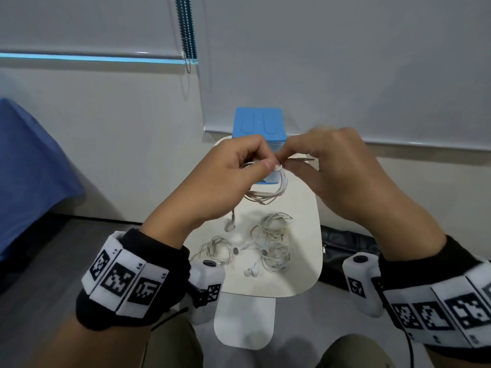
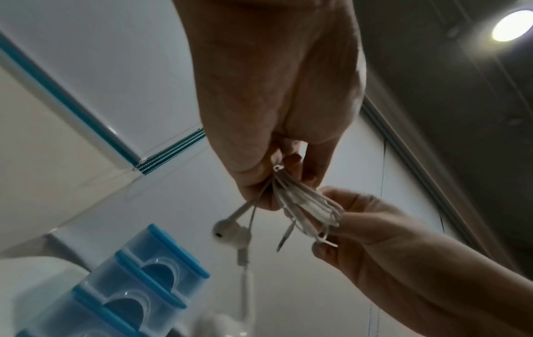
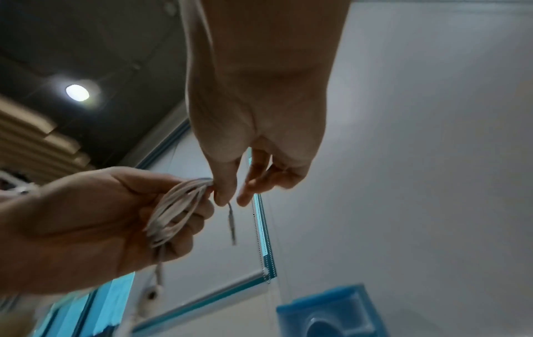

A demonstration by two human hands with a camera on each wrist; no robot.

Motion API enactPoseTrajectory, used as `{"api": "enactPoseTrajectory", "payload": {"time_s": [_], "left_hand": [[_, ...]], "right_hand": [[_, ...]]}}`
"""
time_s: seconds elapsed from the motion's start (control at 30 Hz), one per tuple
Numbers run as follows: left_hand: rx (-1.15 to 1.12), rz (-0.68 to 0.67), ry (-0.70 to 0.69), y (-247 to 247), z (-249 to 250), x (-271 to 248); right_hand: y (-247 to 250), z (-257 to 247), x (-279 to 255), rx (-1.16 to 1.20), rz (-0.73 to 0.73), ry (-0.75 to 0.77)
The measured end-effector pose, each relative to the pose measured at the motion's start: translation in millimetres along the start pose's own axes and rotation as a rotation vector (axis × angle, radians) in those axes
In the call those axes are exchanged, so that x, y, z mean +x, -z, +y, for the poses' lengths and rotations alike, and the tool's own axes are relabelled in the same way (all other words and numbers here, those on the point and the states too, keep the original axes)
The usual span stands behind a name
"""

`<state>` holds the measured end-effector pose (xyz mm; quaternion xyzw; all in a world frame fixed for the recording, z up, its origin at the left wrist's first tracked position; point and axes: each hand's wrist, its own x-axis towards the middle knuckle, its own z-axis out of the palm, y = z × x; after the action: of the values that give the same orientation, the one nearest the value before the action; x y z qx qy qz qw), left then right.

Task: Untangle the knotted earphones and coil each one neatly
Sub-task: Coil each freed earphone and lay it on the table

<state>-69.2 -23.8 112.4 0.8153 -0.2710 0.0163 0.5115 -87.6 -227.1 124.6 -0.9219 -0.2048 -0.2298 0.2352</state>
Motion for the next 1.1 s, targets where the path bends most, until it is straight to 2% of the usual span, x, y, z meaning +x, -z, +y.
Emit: {"api": "enactPoseTrajectory", "payload": {"time_s": [0.07, 0.13, 0.23, 0.37, 0.5, 0.63, 0.73, 0.93, 1.1], "left_hand": [[-0.18, 0.002, 0.018, -0.5, -2.5, -0.3], [-0.261, 0.036, 0.01, -4.6, -5.1, -1.8], [-0.222, 0.107, 0.001, -10.9, -8.1, -3.3], [-0.139, 0.221, -0.049, -14.6, -15.5, -3.1], [-0.169, 0.216, -0.077, -11.2, -11.8, -4.5], [-0.197, 0.099, -0.081, -4.8, -5.8, -6.8], [-0.186, 0.028, -0.102, -2.4, -3.2, -5.8], [-0.08, 0.131, -0.024, -2.5, -7.3, -0.1], [-0.084, 0.13, 0.04, -4.3, -8.3, 0.2]], "right_hand": [[-11.0, 2.1, -0.2, 0.107, 0.092, 0.011], [-17.0, -1.9, -0.3, 0.408, 0.106, -0.118], [-21.6, -10.0, -1.6, 0.795, 0.025, -0.306], [-21.5, -14.0, -2.5, 1.216, -0.024, -0.456], [-19.5, -18.0, -1.1, 1.287, -0.033, -0.488], [-12.8, -15.4, -0.6, 1.372, -0.116, -0.58], [-7.6, -16.7, -0.3, 1.276, -0.173, -0.502], [-1.6, -20.3, -0.8, 0.455, -0.127, -0.212], [4.2, -27.0, 0.3, 0.18, -0.169, -0.083]]}}
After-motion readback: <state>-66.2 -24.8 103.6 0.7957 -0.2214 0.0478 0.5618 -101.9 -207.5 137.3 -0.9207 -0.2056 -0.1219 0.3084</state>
